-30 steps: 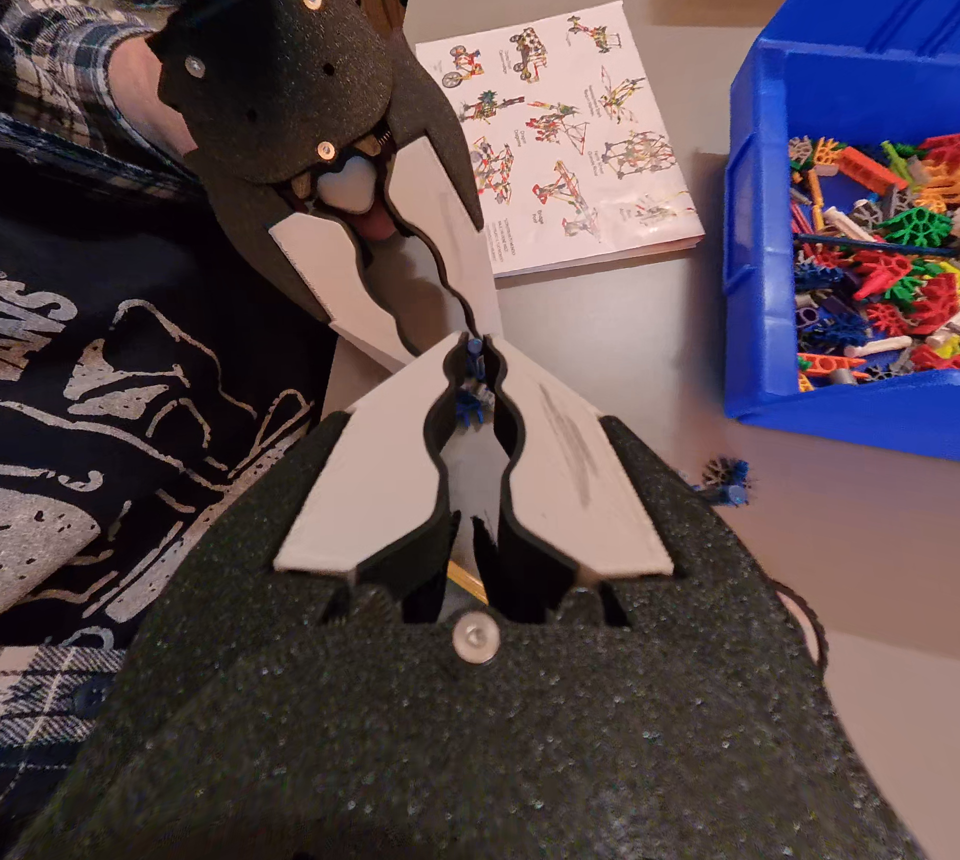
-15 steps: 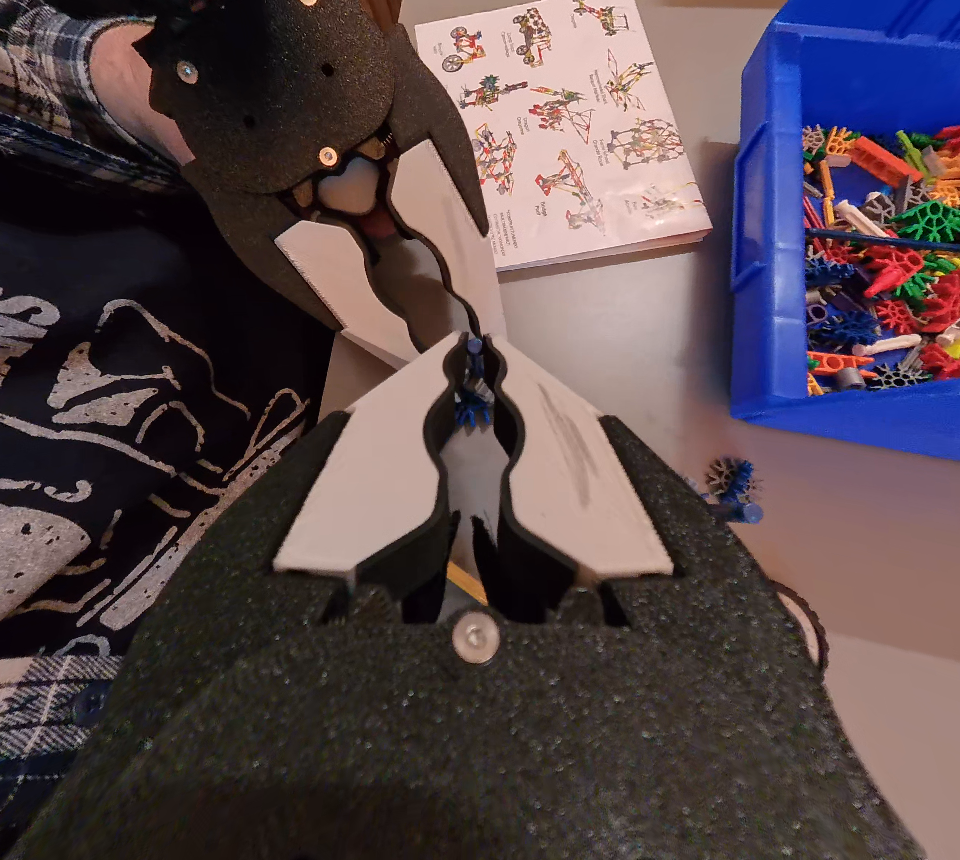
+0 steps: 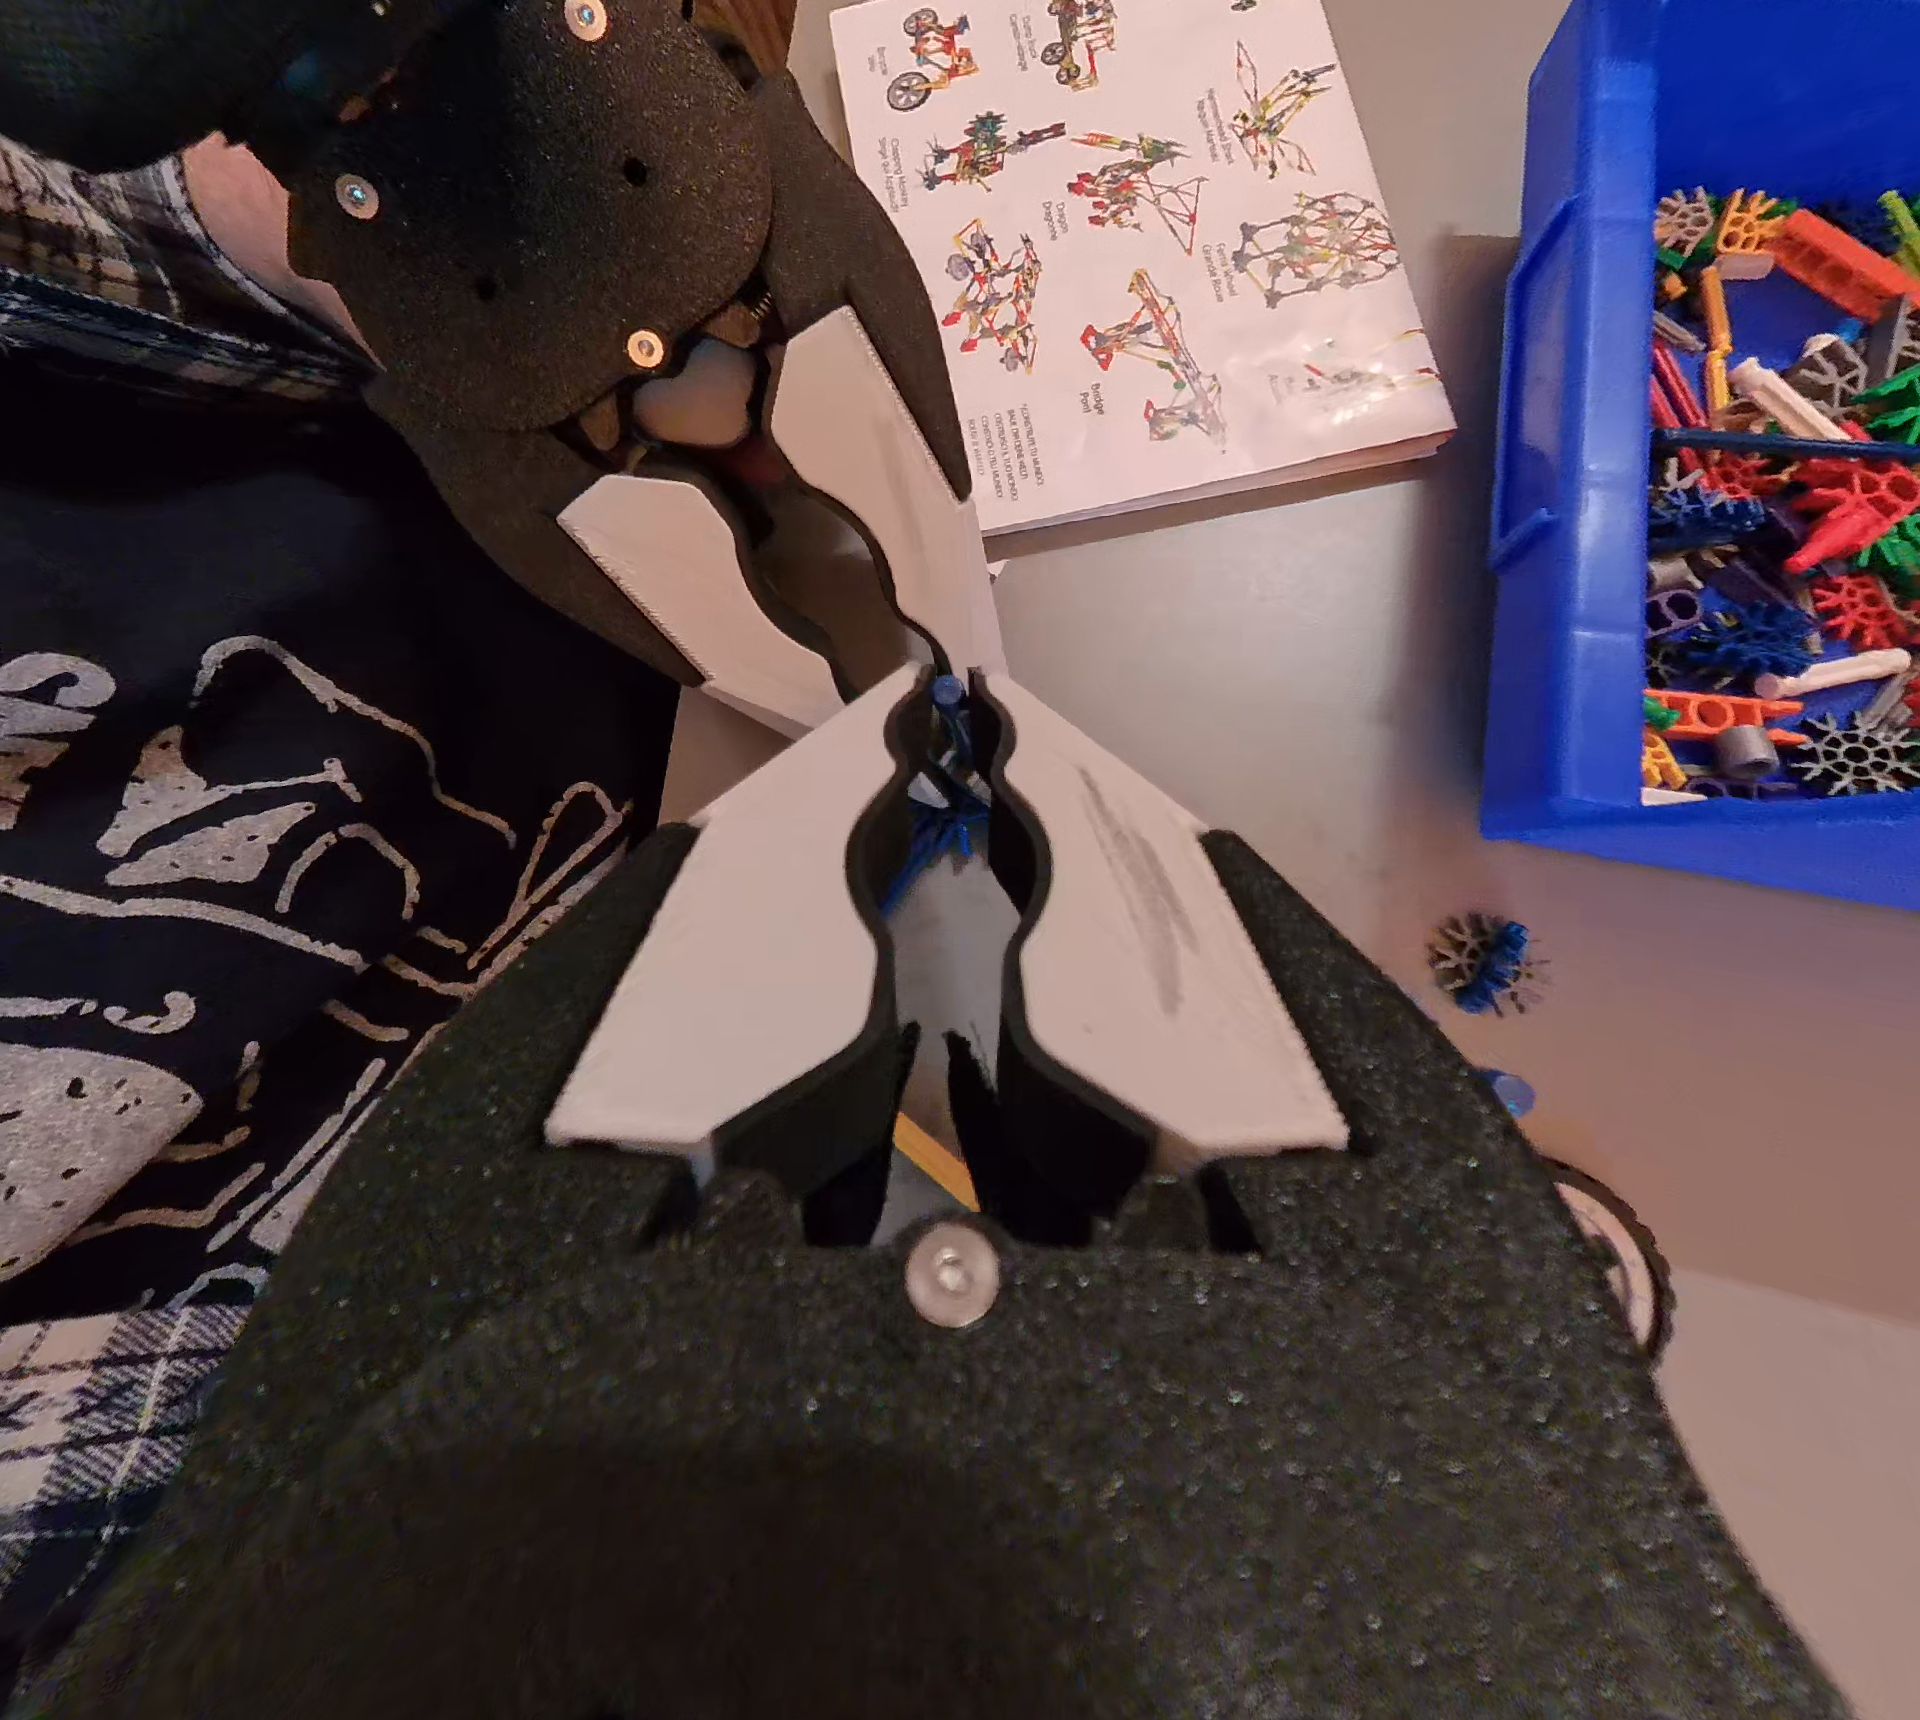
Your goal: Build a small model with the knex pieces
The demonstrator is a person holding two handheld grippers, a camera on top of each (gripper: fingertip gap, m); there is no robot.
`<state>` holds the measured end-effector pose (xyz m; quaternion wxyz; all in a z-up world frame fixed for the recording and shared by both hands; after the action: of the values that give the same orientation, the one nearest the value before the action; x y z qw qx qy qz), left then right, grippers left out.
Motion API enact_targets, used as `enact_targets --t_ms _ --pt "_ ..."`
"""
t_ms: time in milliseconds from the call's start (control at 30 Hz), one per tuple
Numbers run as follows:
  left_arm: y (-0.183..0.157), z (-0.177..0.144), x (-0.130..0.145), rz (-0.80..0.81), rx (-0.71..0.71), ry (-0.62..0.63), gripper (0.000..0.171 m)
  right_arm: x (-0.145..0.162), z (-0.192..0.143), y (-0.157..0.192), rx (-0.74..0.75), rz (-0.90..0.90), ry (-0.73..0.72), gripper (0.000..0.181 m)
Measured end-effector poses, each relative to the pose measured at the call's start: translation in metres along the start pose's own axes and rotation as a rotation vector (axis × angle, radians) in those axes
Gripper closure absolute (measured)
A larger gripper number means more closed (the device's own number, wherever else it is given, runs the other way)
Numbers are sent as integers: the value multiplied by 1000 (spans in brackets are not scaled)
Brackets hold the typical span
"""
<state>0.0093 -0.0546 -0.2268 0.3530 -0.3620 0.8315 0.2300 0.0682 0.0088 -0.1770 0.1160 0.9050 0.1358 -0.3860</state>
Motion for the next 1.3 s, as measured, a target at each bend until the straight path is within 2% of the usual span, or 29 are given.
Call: enact_targets --t_ms 233,400,433,867,1033,1100,1300 --pt "1 2 -1 -11 23 0 165 4 -1 -4 -1 61 -4 166" --pt "2 4 -3 -20 34 1 165 7 -5 -4 10 49 -5 169" --pt "3 5 -4 -17 41 0 165 7 -5 -4 19 43 -5 175" --pt "10 12 -9 -22 69 0 165 10 -9 -14 23 84 -22 175" --pt "10 13 -9 -9 73 -2 165 13 -11 -11 19 53 -13 173" --pt "10 13 -10 -5 74 -2 165 16 -9 -10 18 32 13 166" --pt "10 14 -10 11 77 -6 166 27 -1 -9 95 -128 119 162"
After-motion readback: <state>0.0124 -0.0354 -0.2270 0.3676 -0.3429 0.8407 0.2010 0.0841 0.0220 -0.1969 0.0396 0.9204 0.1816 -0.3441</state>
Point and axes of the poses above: each gripper's, where its closed fingertips meet, z out along the fingers, x out of its underside, y = z × x across the jaws, the point moved 7 cm from there along -z, back along the fingers
